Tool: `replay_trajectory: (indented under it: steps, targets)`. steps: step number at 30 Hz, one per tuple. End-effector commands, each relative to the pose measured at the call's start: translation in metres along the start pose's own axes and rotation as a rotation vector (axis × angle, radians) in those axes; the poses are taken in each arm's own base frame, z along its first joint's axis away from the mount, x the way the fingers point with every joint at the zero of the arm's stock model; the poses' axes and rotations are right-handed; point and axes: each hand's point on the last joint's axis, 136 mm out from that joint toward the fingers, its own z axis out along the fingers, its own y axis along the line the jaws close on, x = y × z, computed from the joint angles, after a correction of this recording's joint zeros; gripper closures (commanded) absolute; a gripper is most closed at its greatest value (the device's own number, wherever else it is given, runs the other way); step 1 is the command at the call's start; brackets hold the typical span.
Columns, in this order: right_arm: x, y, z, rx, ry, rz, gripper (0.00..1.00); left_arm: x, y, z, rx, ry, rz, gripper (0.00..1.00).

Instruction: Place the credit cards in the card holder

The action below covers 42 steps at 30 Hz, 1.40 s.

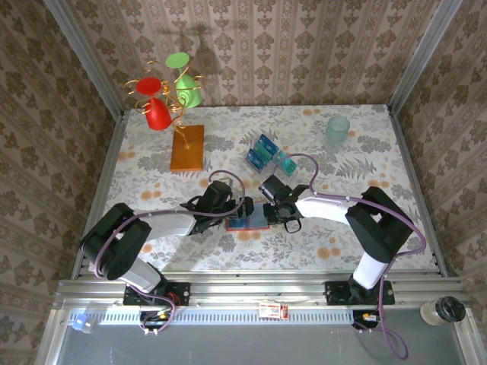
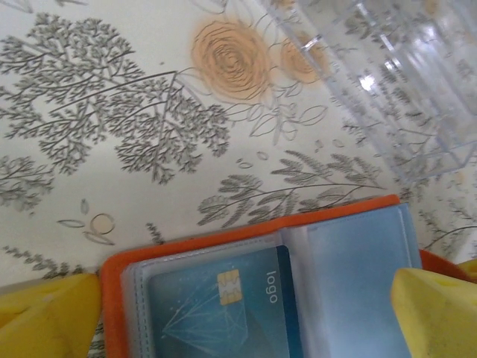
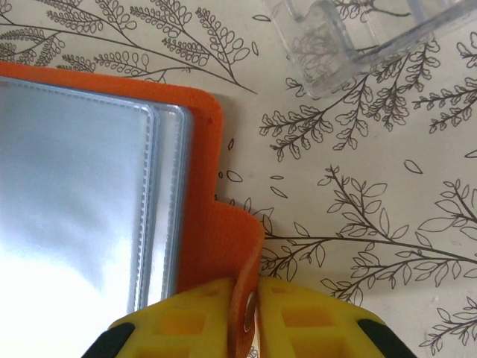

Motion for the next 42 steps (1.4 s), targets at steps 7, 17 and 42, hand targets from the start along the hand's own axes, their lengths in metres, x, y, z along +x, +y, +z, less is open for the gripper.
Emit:
replay_trajectory:
  steps: [7,17,42]
  targets:
    - [0.022,0.003,0.027,-0.032,0.073,0.011,0.86,-0.020,-0.049,-0.025,0.229,-0.097,-0.041,0.00]
    - [0.018,0.005,0.024,-0.038,0.068,0.005,0.86,-0.017,-0.086,-0.026,0.343,-0.119,-0.062,0.00]
    - [-0.015,-0.049,-0.043,-0.112,-0.061,0.223,0.60,0.004,-0.111,-0.006,0.375,-0.072,-0.068,0.00]
